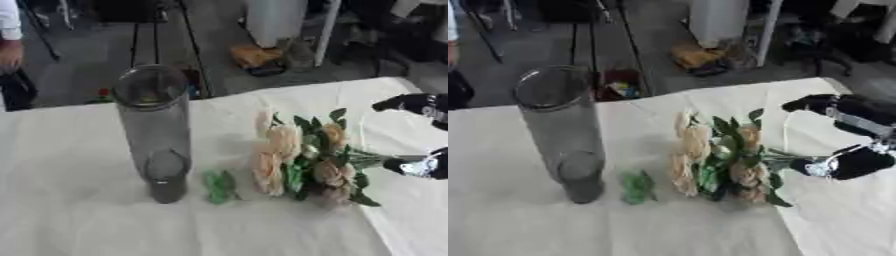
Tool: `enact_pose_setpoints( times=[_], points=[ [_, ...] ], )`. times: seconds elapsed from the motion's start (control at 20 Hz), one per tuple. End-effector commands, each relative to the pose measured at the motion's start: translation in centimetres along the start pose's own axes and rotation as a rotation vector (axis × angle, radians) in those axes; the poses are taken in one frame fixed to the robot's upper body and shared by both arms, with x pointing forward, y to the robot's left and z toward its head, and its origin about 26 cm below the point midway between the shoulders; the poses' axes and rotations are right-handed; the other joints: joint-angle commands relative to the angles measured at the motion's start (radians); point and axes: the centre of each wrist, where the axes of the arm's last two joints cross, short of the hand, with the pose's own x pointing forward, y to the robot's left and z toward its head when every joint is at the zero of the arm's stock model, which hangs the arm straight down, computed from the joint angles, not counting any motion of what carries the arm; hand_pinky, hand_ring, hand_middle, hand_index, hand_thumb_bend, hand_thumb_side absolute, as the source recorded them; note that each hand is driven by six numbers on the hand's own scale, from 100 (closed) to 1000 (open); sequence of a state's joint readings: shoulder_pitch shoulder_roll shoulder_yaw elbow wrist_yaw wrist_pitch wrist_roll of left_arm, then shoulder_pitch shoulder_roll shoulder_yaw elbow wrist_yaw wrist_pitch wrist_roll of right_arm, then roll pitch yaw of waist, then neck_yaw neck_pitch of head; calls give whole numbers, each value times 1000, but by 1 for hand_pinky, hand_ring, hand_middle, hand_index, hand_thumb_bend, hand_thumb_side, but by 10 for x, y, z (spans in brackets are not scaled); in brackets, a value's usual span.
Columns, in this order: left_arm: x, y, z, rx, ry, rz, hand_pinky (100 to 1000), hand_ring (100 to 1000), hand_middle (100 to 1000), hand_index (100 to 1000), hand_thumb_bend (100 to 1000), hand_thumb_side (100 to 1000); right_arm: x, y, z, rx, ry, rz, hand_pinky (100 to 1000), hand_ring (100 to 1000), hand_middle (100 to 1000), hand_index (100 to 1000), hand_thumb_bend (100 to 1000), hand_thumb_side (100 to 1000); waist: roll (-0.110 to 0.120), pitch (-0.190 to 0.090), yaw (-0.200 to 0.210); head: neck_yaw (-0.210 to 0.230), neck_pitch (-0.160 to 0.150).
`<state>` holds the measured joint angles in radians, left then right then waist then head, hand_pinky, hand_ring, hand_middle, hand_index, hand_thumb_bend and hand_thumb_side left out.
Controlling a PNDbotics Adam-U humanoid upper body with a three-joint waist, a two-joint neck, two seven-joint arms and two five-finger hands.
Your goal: Arrange flowers into the vase.
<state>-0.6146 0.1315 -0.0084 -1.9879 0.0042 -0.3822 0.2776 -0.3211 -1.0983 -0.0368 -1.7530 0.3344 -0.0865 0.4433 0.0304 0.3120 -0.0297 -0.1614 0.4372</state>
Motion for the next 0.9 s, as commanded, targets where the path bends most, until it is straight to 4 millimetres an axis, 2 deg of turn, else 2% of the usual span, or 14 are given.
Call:
enact_pose_setpoints(
  times=[0.05,0.4,0.8,0.85,0.9],
  points=[
    [4,-3,-4,-11,-19,12,702,789,857,921,100,1000,-8,-16,4,-3,25,55,942,997,906,1000,481,383,-5,-16,2,-6,-4],
    [4,-3,-4,-14,-18,14,701,789,857,921,100,1000,-16,-18,2,10,41,64,937,996,913,1000,488,375,-6,-17,7,-15,-3],
    [4,-4,-4,-21,-15,19,702,789,858,921,100,1000,-39,-17,-5,59,66,67,938,995,924,1000,494,351,-7,-12,15,-34,-11],
    [4,-4,-4,-21,-15,19,702,789,858,921,100,1000,-41,-16,-5,61,68,67,938,995,923,1000,464,328,-7,-11,16,-34,-12],
    [4,-4,-4,-21,-14,19,702,789,858,921,100,1000,-43,-16,-6,61,68,66,938,995,921,1000,491,345,-7,-10,18,-35,-15]
  ],
)
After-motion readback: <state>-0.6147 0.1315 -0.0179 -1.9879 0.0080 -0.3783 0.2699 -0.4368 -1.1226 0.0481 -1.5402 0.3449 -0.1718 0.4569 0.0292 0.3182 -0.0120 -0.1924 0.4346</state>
